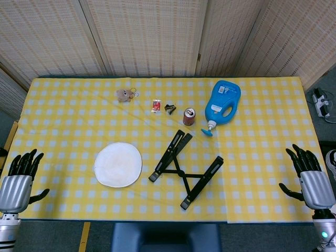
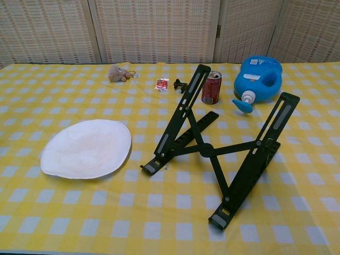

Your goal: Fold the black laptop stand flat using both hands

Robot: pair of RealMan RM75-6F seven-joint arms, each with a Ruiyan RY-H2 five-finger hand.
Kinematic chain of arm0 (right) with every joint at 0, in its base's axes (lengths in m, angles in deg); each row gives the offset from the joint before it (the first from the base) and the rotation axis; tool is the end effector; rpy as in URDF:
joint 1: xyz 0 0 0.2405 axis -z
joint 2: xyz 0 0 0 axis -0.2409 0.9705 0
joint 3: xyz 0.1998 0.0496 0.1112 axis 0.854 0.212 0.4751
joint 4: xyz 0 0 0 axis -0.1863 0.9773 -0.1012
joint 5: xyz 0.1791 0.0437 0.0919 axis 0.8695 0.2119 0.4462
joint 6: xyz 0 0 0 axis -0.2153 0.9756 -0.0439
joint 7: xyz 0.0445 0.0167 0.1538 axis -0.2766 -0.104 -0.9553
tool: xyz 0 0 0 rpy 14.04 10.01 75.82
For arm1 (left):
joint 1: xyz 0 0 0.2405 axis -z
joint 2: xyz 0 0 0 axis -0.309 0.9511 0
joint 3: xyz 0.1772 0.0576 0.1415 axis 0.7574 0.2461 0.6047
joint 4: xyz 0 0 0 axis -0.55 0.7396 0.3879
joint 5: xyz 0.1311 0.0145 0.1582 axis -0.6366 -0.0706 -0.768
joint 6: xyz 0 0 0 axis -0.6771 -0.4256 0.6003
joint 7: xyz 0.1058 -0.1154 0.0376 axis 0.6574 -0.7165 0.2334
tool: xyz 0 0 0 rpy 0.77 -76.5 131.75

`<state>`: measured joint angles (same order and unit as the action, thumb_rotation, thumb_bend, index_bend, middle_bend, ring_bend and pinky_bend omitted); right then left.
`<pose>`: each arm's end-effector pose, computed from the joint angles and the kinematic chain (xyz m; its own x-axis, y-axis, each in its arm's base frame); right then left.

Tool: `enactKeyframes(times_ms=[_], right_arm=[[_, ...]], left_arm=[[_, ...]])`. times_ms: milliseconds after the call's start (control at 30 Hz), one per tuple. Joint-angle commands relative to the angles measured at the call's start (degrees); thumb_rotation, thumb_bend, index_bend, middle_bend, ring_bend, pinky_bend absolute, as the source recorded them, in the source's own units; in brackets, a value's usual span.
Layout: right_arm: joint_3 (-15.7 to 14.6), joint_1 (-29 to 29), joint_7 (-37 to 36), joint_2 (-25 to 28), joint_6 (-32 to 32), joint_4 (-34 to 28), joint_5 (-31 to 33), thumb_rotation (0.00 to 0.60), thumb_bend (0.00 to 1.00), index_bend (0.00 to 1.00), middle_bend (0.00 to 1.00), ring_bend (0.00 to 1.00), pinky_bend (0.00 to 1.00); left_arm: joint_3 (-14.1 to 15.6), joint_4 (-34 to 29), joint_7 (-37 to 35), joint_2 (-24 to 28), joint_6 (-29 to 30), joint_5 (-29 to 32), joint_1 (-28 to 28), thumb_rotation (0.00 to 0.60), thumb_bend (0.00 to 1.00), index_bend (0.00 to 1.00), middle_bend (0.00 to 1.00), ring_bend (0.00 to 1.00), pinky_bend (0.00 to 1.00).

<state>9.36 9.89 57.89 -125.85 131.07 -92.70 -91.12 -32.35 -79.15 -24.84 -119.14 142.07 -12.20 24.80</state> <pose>-0.2942 -0.1918 0.1519 0.3455 -0.0178 0.9382 -0.9383 -0.0187 0.3452 -0.2721 0.2056 0.1398 0.5275 -0.0187 0.8494 0.8488 -0.0316 -0.5278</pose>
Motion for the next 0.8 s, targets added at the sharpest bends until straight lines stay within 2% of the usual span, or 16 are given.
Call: enactKeyframes(times_ms=[33,433,800], right_arm=[[0.0,0.0,-0.1,-0.1,0.0,0.0,0.0,0.600,0.24,0.00,0.00,0.00,0.00],[-0.9,-0.7,-2.9,0.3,-1.8,-0.6,-1.0,0.600,0.24,0.00,0.00,0.00,0.00],[-2.1,-6.7,-11.1,1.5,-10.5,-4.1,-4.4,0.600,0.24,0.00,0.00,0.02,0.00]], left_arm=[[-0.1,0.1,0.0,-0.1,-0.1,0.2,0.1,0.600,0.16,0.00,0.00,0.00,0.00],[0.3,0.0,-0.8,-0.1,-0.4,-0.2,0.1,0.600,0.16,0.00,0.00,0.00,0.00],[0.7,-0.5,-1.6,0.3,0.0,-0.6,-0.2,0.600,0.16,0.00,0.00,0.00,0.00]])
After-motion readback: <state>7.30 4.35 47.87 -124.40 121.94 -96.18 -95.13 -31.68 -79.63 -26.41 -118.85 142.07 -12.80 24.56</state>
